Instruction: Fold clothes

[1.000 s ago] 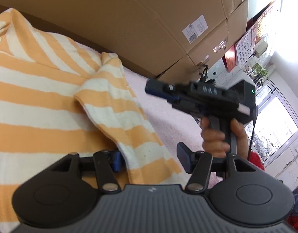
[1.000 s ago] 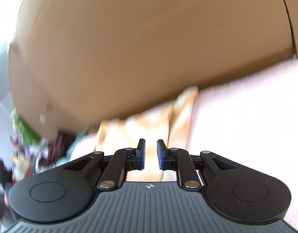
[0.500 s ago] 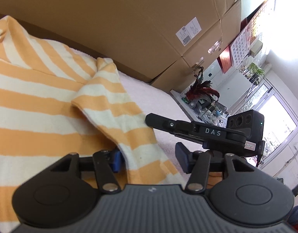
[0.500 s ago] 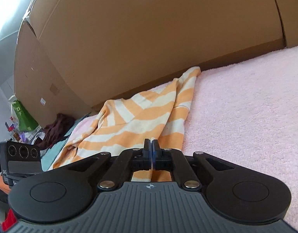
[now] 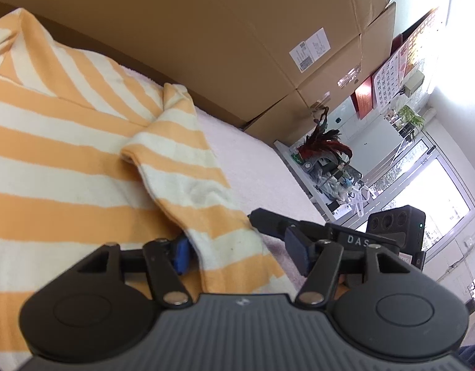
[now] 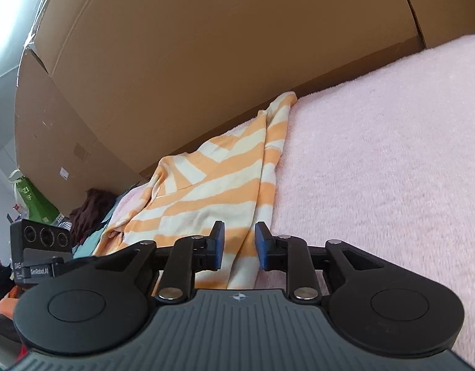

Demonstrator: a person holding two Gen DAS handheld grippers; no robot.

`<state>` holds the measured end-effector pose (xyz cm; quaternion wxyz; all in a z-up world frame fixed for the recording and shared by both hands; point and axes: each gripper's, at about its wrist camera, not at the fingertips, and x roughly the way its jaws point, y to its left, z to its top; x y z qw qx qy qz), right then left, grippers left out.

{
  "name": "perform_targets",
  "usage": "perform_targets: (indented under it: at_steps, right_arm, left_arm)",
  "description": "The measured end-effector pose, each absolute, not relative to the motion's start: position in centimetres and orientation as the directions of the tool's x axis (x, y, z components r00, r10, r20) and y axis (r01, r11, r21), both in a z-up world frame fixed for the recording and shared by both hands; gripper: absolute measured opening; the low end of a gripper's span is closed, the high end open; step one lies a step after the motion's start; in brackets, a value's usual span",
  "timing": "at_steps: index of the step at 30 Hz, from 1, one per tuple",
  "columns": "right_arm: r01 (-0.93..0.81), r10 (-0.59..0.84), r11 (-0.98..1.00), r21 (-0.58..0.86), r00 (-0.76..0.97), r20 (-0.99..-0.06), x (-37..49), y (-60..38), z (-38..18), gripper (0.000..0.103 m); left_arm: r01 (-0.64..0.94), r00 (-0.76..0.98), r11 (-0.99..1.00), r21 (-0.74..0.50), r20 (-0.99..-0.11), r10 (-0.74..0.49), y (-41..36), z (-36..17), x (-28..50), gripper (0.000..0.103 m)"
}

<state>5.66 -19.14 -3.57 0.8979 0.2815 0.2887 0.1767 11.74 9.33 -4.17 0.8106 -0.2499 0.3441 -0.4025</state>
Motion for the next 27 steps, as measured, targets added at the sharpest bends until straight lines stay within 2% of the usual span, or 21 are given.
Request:
perform_targets:
  at_steps: [5, 8, 10, 11, 14, 17, 20, 23, 24, 25, 27]
  right_arm:
    - [-0.181, 0.511, 0.762, 0.621, 0.758, -0.406, 3.3, -18.1, -3.7, 0.032]
    - [-0.193, 0.487, 0.793, 0.578, 0.771, -0.411, 3.2, -17.2, -3.6, 0.03]
    - [-0.179, 0.455, 0.819, 0.544, 0.781, -0.428, 3.2, -16.9, -3.4, 0.003]
    - [-0.182, 0.454, 0.819, 0.545, 0.786, -0.42, 3.0, -17.0, -3.3, 0.001]
    - [-0.191, 0.456, 0.805, 0.562, 0.805, -0.38, 1.7, -17.4, -2.9, 0.001]
    - [-0.188, 0.442, 0.816, 0.546, 0.812, -0.381, 0.6, -17.5, -2.8, 0.001]
    - [-0.177, 0.433, 0.839, 0.514, 0.79, -0.434, 0.4, -16.6, -3.4, 0.02]
    - [-0.207, 0.435, 0.854, 0.478, 0.788, -0.436, -0.2, -15.9, -3.4, 0.023]
    - [-0.216, 0.434, 0.86, 0.462, 0.787, -0.439, -0.4, -15.6, -3.3, 0.017]
    - [-0.225, 0.432, 0.866, 0.445, 0.786, -0.442, -0.5, -15.3, -3.2, 0.004]
    - [-0.228, 0.406, 0.888, 0.4, 0.798, -0.445, -1.1, -14.9, -3.0, 0.004]
  left_arm:
    - [0.487, 0.439, 0.555, -0.675, -0.36, -0.823, 9.2, -4.1, 11.6, 0.069]
    - [0.489, 0.443, 0.563, -0.666, -0.366, -0.818, 9.1, -4.1, 11.6, 0.066]
    - [0.488, 0.445, 0.564, -0.666, -0.366, -0.817, 9.2, -4.1, 11.6, 0.062]
    - [0.487, 0.446, 0.565, -0.665, -0.367, -0.816, 9.2, -4.1, 11.6, 0.062]
    - [0.495, 0.441, 0.565, -0.661, -0.369, -0.818, 9.1, -4.1, 11.6, 0.062]
    - [0.501, 0.437, 0.568, -0.653, -0.376, -0.817, 8.9, -4.1, 11.5, 0.062]
    - [0.502, 0.438, 0.573, -0.647, -0.381, -0.814, 8.9, -4.1, 11.5, 0.065]
    - [0.506, 0.441, 0.579, -0.64, -0.385, -0.811, 8.7, -4.0, 11.4, 0.065]
    - [0.507, 0.442, 0.58, -0.638, -0.385, -0.81, 8.7, -4.0, 11.4, 0.065]
    - [0.508, 0.443, 0.581, -0.636, -0.385, -0.809, 8.7, -4.0, 11.4, 0.064]
    - [0.511, 0.444, 0.582, -0.633, -0.386, -0.809, 8.7, -3.9, 11.4, 0.063]
